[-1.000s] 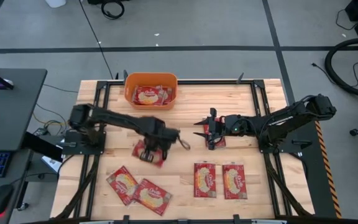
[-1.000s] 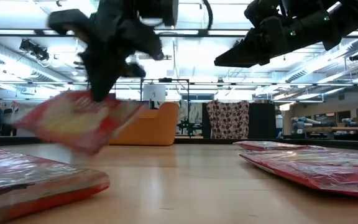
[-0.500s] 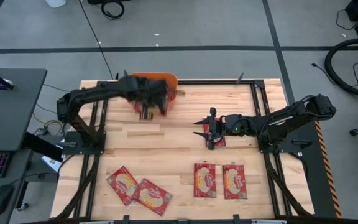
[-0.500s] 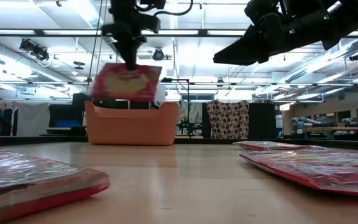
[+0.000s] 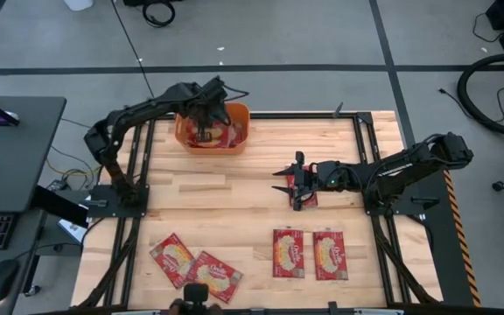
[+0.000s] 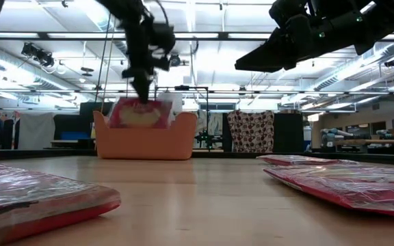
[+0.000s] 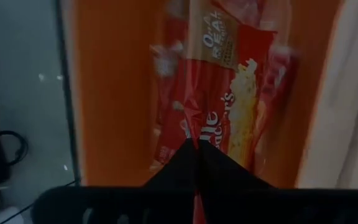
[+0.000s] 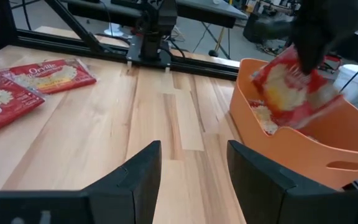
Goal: Sort popcorn bags into baskets
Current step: Put the popcorn bag into the orange bin
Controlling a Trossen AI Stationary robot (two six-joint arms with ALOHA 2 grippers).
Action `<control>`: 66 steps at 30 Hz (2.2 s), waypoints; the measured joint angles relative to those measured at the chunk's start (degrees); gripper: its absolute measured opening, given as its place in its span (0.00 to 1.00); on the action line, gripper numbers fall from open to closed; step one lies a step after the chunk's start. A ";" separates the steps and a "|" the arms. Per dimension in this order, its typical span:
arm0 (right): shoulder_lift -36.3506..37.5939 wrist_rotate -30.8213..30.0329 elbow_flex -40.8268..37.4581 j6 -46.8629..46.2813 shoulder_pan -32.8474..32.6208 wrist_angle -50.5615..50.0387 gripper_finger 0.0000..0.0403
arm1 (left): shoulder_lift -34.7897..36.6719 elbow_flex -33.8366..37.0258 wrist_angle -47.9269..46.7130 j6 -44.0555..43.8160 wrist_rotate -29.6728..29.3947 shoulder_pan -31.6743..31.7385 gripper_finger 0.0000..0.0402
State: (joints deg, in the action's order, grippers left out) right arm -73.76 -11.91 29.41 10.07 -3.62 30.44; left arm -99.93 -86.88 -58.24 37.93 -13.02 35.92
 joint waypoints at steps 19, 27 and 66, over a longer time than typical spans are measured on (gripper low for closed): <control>-0.02 0.14 0.00 -1.10 0.00 -0.61 0.47 | 1.02 0.45 -3.64 -17.79 10.68 -18.18 0.32; -0.02 -2.34 0.00 -1.03 -0.02 -3.12 0.47 | 0.71 7.41 -2.36 -32.07 16.71 -38.77 0.32; -0.02 -4.50 0.00 0.22 0.00 0.39 0.47 | 2.16 34.78 30.14 -49.83 -20.38 -54.23 0.29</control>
State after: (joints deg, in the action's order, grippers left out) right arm -73.78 -16.42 29.41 10.28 -3.61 30.83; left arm -97.78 -52.10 -28.10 -11.90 -33.40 -18.31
